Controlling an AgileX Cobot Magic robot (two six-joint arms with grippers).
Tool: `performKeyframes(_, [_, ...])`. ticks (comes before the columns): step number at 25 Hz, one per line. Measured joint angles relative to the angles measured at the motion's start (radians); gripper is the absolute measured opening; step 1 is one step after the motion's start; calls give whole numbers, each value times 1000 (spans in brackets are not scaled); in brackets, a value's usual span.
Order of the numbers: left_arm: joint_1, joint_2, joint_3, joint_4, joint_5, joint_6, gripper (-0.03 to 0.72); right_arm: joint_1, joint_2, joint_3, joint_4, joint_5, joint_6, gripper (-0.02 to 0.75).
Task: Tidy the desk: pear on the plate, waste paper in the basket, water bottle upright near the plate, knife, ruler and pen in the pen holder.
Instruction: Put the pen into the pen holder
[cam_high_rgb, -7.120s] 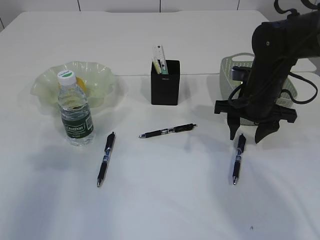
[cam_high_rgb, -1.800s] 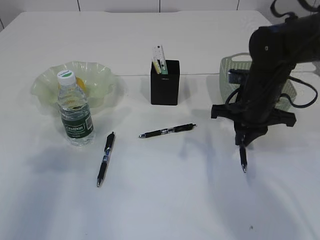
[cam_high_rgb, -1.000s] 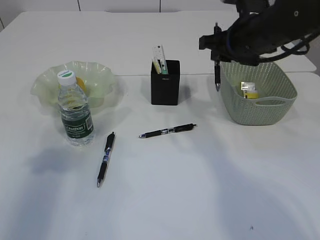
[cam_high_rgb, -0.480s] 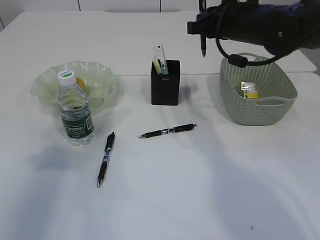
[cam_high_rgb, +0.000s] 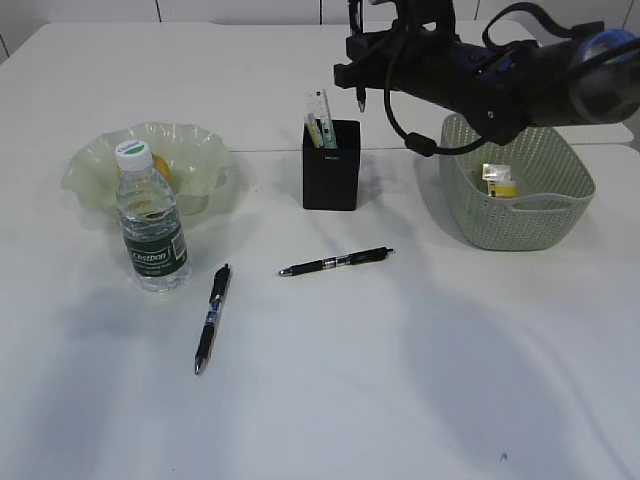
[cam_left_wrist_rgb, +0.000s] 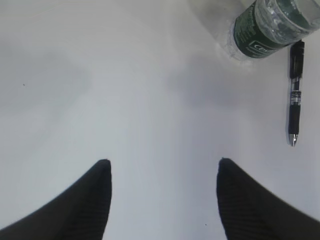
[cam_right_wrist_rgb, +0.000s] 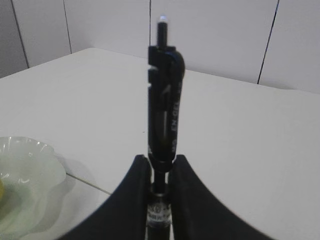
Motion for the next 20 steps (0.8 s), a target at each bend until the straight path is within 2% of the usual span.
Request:
performKeyframes(7, [0, 0, 0, 0, -12, 0, 467, 0, 108, -50, -31, -119, 37, 69])
performKeyframes(20, [0, 0, 0, 0, -32, 0, 466, 0, 204, -88, -66, -135, 67, 69])
